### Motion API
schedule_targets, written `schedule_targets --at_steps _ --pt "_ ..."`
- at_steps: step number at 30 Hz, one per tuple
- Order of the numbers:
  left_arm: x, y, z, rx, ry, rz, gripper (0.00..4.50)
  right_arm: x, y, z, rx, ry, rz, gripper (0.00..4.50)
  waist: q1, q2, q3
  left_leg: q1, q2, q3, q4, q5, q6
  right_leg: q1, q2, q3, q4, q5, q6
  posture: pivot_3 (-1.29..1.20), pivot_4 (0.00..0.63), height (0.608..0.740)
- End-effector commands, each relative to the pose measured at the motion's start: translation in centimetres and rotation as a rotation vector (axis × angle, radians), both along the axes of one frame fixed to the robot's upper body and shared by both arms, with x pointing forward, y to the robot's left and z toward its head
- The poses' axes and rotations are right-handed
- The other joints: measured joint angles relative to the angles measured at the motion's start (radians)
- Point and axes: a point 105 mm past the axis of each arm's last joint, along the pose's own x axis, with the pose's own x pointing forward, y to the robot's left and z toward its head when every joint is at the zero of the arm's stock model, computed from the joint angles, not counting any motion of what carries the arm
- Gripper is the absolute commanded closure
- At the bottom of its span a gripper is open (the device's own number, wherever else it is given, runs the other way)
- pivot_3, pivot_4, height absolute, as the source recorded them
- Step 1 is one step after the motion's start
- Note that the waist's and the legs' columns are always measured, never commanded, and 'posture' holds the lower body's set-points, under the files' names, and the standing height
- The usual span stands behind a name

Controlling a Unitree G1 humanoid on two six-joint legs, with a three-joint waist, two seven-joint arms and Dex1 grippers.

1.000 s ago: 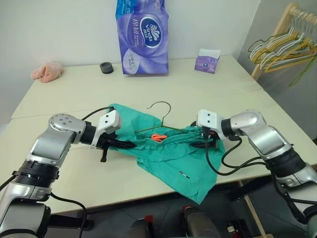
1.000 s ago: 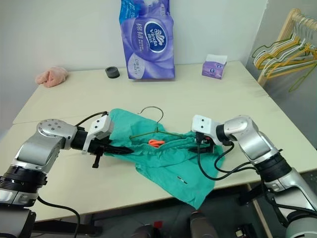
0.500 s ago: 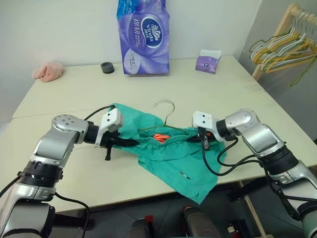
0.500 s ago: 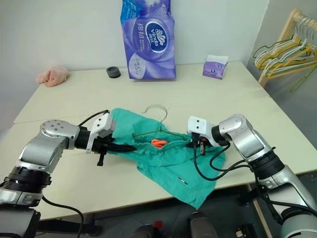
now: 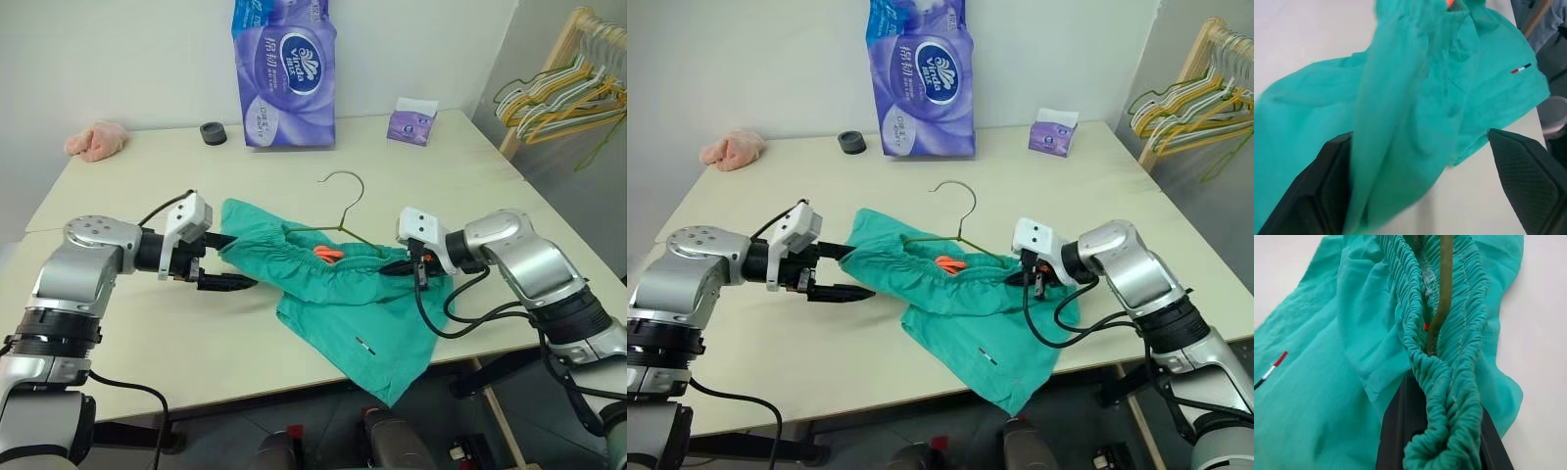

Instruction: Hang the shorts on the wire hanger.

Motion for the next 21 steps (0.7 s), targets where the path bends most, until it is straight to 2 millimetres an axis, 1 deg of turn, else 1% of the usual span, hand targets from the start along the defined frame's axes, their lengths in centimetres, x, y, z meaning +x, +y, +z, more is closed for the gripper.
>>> schedule_targets --at_steps 1,5,7,9,11,14,16,17,21 --pt "1.1 0.3 0.7 0.005 -0.077 0.029 0.36 -0.9 0.2 1.9 0.056 -0.01 0.026 4.5 -0.001 0.0 0.0 0.0 0.0 0.0 0.0 0.0 0.0 0.0 0.0 0.0 0.0 0.0 0.0 -0.19 0.067 0.74" --pt "1.8 0.0 0.0 0.009 -0.109 0.047 0.36 -1.5 0.0 2.0 0.078 0.031 0.003 4.5 -0.002 0.0 0.0 0.0 0.0 0.0 0.0 0.0 0.0 0.0 0.0 0.0 0.0 0.0 0.0 -0.2 0.07 0.74" --pt "2.7 -0.1 0.5 -0.016 -0.162 0.085 0.36 -1.9 -0.5 2.0 0.111 0.086 -0.042 4.5 0.001 0.0 0.0 0.0 0.0 0.0 0.0 0.0 0.0 0.0 0.0 0.0 0.0 0.0 0.0 -0.2 0.071 0.74" --pt "3.5 0.0 1.5 -0.051 -0.227 0.129 0.36 -2.3 -1.4 1.8 0.132 0.136 -0.115 4.5 0.004 0.0 0.0 -0.001 0.0 -0.001 0.001 0.0 0.0 0.0 -0.001 0.0 0.0 0.0 0.0 -0.2 0.075 0.74" --pt "3.6 0.1 2.2 -0.079 -0.256 0.147 0.36 -2.5 -2.4 1.6 0.155 0.184 -0.202 4.5 0.006 0.0 0.0 -0.001 0.0 -0.001 0.001 0.0 0.0 0.0 -0.001 0.0 0.0 0.0 0.0 -0.21 0.08 0.74" --pt "2.9 0.4 3.7 -0.13 -0.267 0.149 0.36 -3.1 -4.8 0.8 0.179 0.237 -0.345 4.5 0.006 0.0 0.0 -0.001 0.0 -0.001 0.001 0.0 0.0 0.0 -0.001 0.0 0.0 0.0 0.0 -0.21 0.086 0.74" --pt "2.1 0.2 4.2 -0.171 -0.237 0.124 0.36 -3.4 -6.4 0.3 0.195 0.259 -0.441 4.5 0.006 0.0 0.0 -0.001 0.0 -0.001 0.0 0.0 0.0 0.0 -0.001 0.0 0.0 0.0 0.0 -0.21 0.09 0.74" --pt "1.7 -0.2 4.4 -0.189 -0.221 0.105 0.36 -3.4 -7.0 0.0 0.205 0.265 -0.482 4.5 0.005 0.0 0.0 -0.001 0.0 0.0 0.0 0.0 0.0 0.0 -0.001 0.001 0.0 0.0 0.0 -0.22 0.093 0.74" --pt "-0.3 -3.5 5.0 -0.282 -0.14 -0.032 0.36 -3.7 -9.4 -1.2 0.24 0.295 -0.657 4.5 0.008 0.0 0.0 -0.001 0.0 0.0 0.0 0.0 0.0 0.0 -0.001 0.0 0.0 0.0 0.0 -0.23 0.1 0.74"
